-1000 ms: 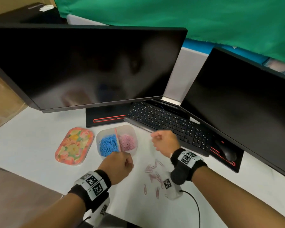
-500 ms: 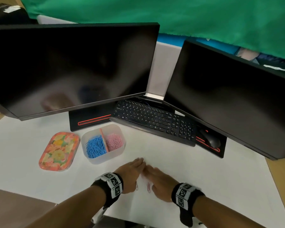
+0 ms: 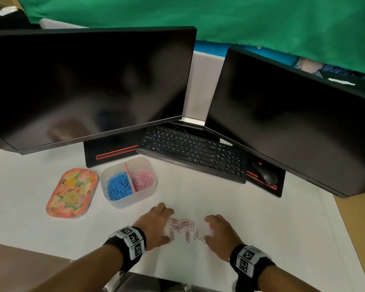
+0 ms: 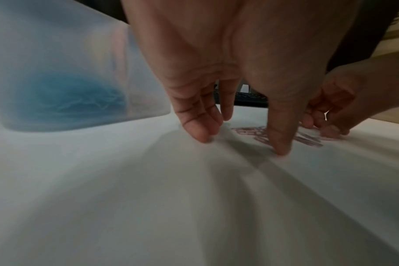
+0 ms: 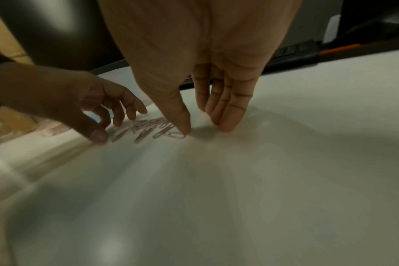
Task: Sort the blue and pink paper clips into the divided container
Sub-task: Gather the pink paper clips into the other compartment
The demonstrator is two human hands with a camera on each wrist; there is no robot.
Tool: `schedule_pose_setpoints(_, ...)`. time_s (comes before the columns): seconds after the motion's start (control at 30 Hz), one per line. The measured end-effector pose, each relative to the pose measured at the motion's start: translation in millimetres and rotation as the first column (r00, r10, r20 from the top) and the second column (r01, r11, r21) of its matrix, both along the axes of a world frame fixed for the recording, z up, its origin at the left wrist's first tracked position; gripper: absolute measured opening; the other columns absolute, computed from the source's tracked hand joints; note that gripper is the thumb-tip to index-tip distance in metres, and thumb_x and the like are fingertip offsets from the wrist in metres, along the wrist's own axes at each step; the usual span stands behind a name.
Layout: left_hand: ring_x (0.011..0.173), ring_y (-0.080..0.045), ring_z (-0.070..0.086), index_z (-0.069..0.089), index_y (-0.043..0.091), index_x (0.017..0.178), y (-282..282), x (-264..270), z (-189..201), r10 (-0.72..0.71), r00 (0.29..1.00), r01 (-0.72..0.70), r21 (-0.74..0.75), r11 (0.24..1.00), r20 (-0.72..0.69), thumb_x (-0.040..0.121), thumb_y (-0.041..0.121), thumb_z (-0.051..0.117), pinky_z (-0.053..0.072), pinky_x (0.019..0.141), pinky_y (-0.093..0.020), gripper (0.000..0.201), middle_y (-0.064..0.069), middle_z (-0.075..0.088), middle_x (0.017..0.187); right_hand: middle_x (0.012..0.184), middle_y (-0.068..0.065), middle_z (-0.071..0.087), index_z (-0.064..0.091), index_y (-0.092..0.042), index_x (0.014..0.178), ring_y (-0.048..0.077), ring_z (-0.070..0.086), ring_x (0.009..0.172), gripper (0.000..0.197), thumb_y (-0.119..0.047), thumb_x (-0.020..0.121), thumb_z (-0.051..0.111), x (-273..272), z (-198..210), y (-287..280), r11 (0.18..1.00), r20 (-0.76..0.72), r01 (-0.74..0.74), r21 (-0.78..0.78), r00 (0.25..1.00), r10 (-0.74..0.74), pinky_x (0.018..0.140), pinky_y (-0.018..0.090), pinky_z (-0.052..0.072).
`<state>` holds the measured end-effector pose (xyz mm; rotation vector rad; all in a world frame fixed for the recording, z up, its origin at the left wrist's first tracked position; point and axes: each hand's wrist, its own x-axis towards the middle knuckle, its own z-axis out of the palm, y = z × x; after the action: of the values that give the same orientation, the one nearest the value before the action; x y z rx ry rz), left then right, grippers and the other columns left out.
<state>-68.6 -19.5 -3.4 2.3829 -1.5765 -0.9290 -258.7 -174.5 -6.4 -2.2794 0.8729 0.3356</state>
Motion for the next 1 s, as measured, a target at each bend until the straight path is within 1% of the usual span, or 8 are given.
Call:
schedule_pose_setpoints(0.13,0.105,-0.02,0.054,0.045,0.022,0.126,-6.2,-1.9,-4.8,0.003,0.999,-0.004,-0.03,1.0,-0.036,0.077,0.035,0.072,0.048,0.089,-0.032,0.057,0.001,0.042,0.12,0.105,-0.011,0.043,0.047,-0.026,0.124,0.005,0.047,0.095,0.047,-0.023,0.081,0.066,-5.0,1.9,-1.9,0.996,-0.017,-0.048,0.075,0.999,0.049,0.083,0.014,0.038)
schedule_pose_setpoints(0.3,0.095,-0.02,0.058,0.056,0.02,0.113,-14.7,6.4,-2.8,0.041,0.999,-0.041,-0.008,0.999,-0.035,0.081,0.034,0.07,0.045,0.081,-0.028,0.038,0.001,0.052,0.111,0.083,-0.017,0.044,0.052,-0.029,0.093,0.0,0.046,0.073,0.022,-0.027,0.08,0.07,4.3,3.7,-9.3,0.991,0.021,-0.124,0.048,0.992,0.123,0.067,0.012,0.039)
schedule_pose_setpoints(0.4,0.097,-0.021,0.058,0.063,0.018,0.104,-21.0,1.9,0.8,0.014,1.0,-0.015,-0.02,1.0,-0.023,0.085,0.029,0.064,0.042,0.079,-0.026,0.022,-0.002,0.059,0.108,0.073,-0.017,0.042,0.056,-0.026,0.087,-0.004,0.041,0.063,0.016,-0.027,0.08,0.07,20.6,2.3,-3.0,0.99,0.091,-0.134,0.039,0.987,0.13,0.061,0.014,0.036)
schedule_pose_setpoints(0.57,0.1,-0.023,0.059,0.064,0.016,0.106,-20.2,-6.2,3.2,-0.015,1.0,0.015,0.005,1.0,0.005,0.088,0.03,0.059,0.043,0.08,-0.027,0.023,-0.004,0.062,0.109,0.078,-0.018,0.043,0.059,-0.018,0.104,-0.001,0.043,0.069,0.026,-0.03,0.082,0.067,34.5,-0.6,3.7,0.985,0.115,-0.172,0.028,0.979,0.167,0.075,0.028,0.047)
schedule_pose_setpoints(0.7,0.099,-0.023,0.057,0.047,0.017,0.121,-16.0,-14.1,6.5,0.01,1.0,-0.01,0.074,0.997,0.001,0.071,0.053,0.072,0.048,0.082,-0.033,0.067,-0.001,0.051,0.114,0.124,-0.007,0.041,0.027,-0.03,0.142,0.012,0.051,0.108,0.08,-0.045,0.076,0.07,25.0,6.0,-4.7,0.952,0.007,-0.304,-0.023,0.952,0.305,0.088,0.028,0.05)
schedule_pose_setpoints(0.8,0.101,-0.023,0.055,0.039,0.014,0.123,-21.3,-27.1,7.0,0.0,0.998,-0.009,0.12,0.993,0.07,0.066,0.06,0.073,0.05,0.082,-0.036,0.081,-0.002,0.045,0.116,0.132,-0.005,0.033,0.012,-0.03,0.148,0.014,0.045,0.117,0.101,-0.054,0.071,0.072,29.1,5.8,-9.7,0.901,-0.065,-0.421,-0.101,0.907,0.416,0.092,0.031,0.049)
schedule_pose_setpoints(0.87,0.099,-0.023,0.055,0.039,0.013,0.122,-24.8,-31.2,4.9,0.021,0.996,-0.03,0.101,0.994,0.091,0.07,0.06,0.07,0.05,0.081,-0.035,0.076,-0.003,0.046,0.115,0.129,-0.006,0.035,0.02,-0.026,0.147,0.013,0.046,0.114,0.094,-0.054,0.073,0.071,37.4,2.8,-10.3,0.883,-0.049,-0.456,-0.112,0.89,0.454,0.093,0.029,0.047)
schedule_pose_setpoints(1.0,0.098,-0.026,0.059,0.046,0.009,0.119,-30.3,-28.3,4.8,0.031,0.994,-0.04,0.075,0.996,0.109,0.087,0.047,0.058,0.05,0.082,-0.034,0.051,-0.007,0.051,0.114,0.118,-0.006,0.045,0.046,-0.023,0.134,0.015,0.056,0.101,0.055,-0.045,0.085,0.062,47.4,-1.3,-11.7,0.871,0.034,-0.474,-0.127,0.876,0.481,0.087,0.026,0.049)
